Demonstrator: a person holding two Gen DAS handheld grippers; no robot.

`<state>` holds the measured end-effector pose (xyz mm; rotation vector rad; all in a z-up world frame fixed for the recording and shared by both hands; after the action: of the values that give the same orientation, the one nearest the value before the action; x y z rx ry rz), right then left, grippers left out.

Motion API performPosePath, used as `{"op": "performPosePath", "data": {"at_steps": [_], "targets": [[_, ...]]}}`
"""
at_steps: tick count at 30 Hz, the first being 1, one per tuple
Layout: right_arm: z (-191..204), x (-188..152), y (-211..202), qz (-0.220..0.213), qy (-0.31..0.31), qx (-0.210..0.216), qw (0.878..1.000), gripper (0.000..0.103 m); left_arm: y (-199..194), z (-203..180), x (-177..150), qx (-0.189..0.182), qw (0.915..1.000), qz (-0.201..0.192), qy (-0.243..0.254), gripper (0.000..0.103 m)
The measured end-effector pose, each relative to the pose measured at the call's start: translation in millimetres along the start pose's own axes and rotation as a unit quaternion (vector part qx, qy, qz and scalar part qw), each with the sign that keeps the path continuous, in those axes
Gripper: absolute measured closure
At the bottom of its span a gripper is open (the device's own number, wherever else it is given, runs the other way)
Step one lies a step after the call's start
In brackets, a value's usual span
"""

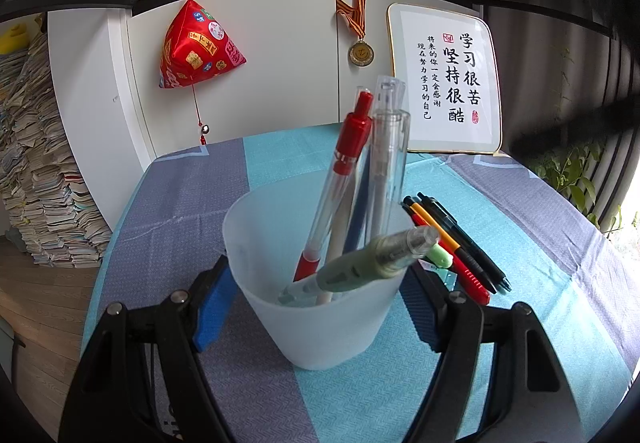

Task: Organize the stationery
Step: 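Grasp the black pen from the pile with the right tool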

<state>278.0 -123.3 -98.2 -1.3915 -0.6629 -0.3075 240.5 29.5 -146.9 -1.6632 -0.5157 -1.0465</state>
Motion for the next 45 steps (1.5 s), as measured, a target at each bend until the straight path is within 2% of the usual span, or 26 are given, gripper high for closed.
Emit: {"op": "performPosePath", "data": {"at_steps": [2, 5, 7, 13, 24, 31, 35, 41, 45], "targets": [[-14.7, -16.1, 19.3, 0.035, 0.011, -0.017, 0.999, 0.089, 0.0, -0.1, 0.0, 0.000, 1.0000, 0.000, 0.000, 0.029], [-30.2, -34.8, 43.2, 0.074, 0.032, -0.022, 0.996, 0.089, -0.1, 0.2, 0.0, 0.000, 1.0000, 0.000, 0.000, 0.029], [-32.6, -41.1, 52.3, 0.086, 0.040, -0.020, 0.995, 0.089, 0.0, 0.0, 0.0, 0.000, 1.0000, 0.000, 0.000, 0.029], [-27.7, -42.9, 70.3, 0.099, 0.046, -0.011, 0.994, 0.089, -0.1, 0.0, 0.0, 0.000, 1.0000, 0.000, 0.000, 0.029], [-22.6, -43.7, 95.3, 0.122, 0.040, -0.022, 0.992, 0.089, 0.0, 0.0, 0.0, 0.000, 1.0000, 0.000, 0.000, 0.029], [-12.6, -42.1, 98.5, 0.115, 0.004, -0.051, 0.992, 0.089, -0.1, 0.0, 0.0, 0.000, 1.0000, 0.000, 0.000, 0.029], [-16.0, -47.8, 93.4, 0.128, 0.001, -0.061, 0.990, 0.092, -0.4, 0.7, 0.1, -0.001, 1.0000, 0.000, -0.001, 0.029], [-43.1, -76.4, 67.0, 0.151, -0.021, -0.083, 0.985, 0.092, -0.7, 1.6, 0.2, 0.000, 1.0000, 0.000, 0.000, 0.029], [-60.9, -95.0, 56.2, 0.174, -0.025, -0.084, 0.981, 0.092, -0.7, 1.3, 0.1, 0.000, 1.0000, 0.000, 0.000, 0.029]]}}
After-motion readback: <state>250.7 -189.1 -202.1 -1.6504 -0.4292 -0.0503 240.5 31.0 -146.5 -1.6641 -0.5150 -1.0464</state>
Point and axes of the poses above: each gripper's, at about its wrist camera, not at the fingertips, and y roughly the way its jaws point, z to its left, x to its top, the point moved 5 cm from there along y, roughly the way its jaws point, and after that the axes turned 10 degrees about -x, right-handed, at the moved point
